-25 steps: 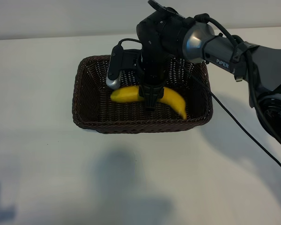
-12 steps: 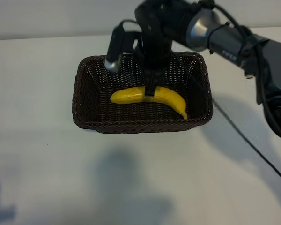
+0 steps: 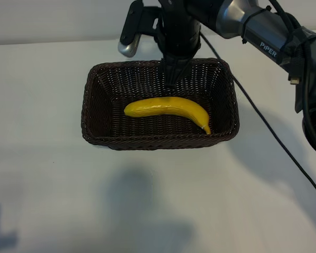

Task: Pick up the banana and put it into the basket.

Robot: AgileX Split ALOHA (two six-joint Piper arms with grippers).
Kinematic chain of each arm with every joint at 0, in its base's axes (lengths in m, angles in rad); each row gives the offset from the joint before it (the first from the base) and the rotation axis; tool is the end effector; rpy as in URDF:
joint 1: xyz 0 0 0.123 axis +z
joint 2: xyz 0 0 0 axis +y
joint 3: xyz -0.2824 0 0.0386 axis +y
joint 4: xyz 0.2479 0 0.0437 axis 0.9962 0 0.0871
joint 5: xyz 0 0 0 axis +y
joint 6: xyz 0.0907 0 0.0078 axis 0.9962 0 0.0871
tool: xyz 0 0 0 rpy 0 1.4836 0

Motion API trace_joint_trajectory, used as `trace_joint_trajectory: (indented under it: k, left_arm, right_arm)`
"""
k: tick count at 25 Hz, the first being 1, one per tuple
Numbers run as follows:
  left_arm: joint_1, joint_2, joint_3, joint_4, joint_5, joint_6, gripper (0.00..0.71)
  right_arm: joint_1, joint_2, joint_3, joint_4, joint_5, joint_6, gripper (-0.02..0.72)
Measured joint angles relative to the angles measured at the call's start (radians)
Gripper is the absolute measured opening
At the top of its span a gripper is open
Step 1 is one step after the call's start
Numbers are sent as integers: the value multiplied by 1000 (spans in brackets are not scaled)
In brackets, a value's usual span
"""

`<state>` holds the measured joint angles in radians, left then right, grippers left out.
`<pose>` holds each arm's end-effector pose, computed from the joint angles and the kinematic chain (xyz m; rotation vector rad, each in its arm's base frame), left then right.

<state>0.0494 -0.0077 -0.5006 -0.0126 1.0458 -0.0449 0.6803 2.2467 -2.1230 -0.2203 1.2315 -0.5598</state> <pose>-0.0054 -0.0013 0.2785 -0.0947 2.0188 -0.0122 0.3891 0.2907 0.2471 -1.6826 2.2554 -0.2828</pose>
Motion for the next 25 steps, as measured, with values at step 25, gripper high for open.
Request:
trace_joint_trajectory:
  k: [25]
  left_arm:
    - [0, 0, 1, 1, 0, 3, 571]
  right_arm:
    - [-580, -8, -19, 133, -9, 392, 522]
